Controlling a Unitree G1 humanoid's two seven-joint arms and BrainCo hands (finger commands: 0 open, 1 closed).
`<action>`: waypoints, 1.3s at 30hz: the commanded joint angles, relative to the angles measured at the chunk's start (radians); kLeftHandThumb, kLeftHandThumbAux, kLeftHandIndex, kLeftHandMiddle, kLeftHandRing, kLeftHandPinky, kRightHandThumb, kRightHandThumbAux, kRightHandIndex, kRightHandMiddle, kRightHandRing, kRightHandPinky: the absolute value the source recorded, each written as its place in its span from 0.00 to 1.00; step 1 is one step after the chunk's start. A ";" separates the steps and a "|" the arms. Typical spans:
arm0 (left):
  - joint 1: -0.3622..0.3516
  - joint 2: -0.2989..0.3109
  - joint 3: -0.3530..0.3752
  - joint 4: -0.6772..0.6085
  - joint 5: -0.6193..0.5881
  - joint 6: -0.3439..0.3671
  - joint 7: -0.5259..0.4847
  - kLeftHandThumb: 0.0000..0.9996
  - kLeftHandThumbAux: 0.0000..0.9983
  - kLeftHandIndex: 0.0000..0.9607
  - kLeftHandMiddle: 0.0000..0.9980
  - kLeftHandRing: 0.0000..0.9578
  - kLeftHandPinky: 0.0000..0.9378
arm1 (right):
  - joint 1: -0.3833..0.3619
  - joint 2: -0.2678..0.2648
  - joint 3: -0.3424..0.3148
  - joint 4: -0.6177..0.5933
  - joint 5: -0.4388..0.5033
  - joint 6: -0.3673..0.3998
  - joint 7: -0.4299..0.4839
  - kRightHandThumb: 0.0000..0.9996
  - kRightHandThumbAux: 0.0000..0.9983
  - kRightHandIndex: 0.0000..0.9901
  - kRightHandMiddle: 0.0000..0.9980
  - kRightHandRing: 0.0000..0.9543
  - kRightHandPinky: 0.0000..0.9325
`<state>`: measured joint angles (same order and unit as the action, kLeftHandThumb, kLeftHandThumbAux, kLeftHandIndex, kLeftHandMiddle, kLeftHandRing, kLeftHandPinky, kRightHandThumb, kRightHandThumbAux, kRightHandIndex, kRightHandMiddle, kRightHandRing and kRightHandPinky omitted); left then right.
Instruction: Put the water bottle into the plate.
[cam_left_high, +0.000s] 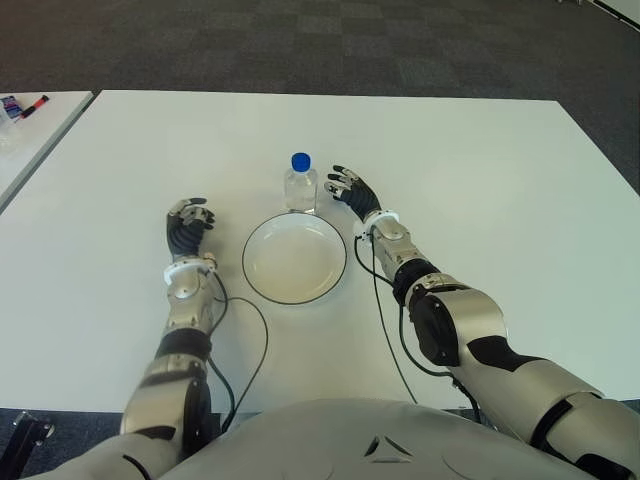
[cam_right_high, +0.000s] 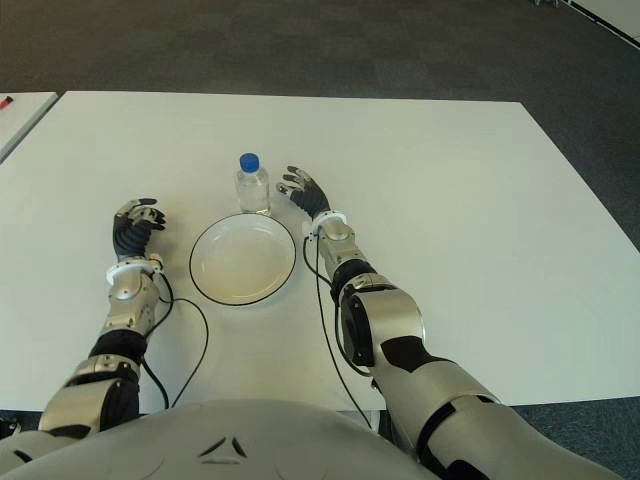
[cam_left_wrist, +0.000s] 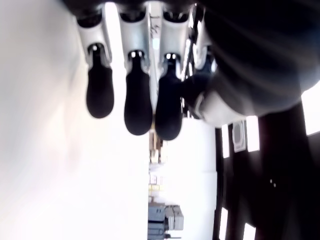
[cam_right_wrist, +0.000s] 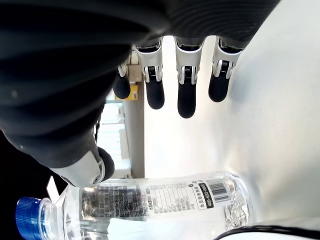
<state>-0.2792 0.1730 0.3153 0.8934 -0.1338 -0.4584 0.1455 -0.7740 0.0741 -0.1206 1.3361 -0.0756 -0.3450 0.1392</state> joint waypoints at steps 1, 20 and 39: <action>-0.045 0.033 0.047 0.158 -0.047 -0.016 -0.063 0.69 0.72 0.44 0.52 0.54 0.53 | -0.012 0.037 -0.002 0.010 0.001 0.016 0.007 0.14 0.69 0.10 0.17 0.21 0.26; -0.057 0.001 0.062 0.282 -0.065 -0.155 -0.137 0.68 0.72 0.44 0.43 0.44 0.46 | -0.009 0.032 0.012 0.009 -0.004 0.013 0.065 0.12 0.68 0.09 0.18 0.21 0.25; -0.045 -0.023 0.071 0.296 -0.091 -0.202 -0.208 0.69 0.72 0.44 0.47 0.47 0.48 | -0.024 0.035 0.029 0.012 -0.011 0.037 0.108 0.08 0.63 0.07 0.17 0.20 0.24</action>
<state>-0.3552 0.1722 0.3836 1.1560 -0.2181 -0.6905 -0.0500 -0.7745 0.0740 -0.0951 1.3369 -0.0799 -0.3310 0.2410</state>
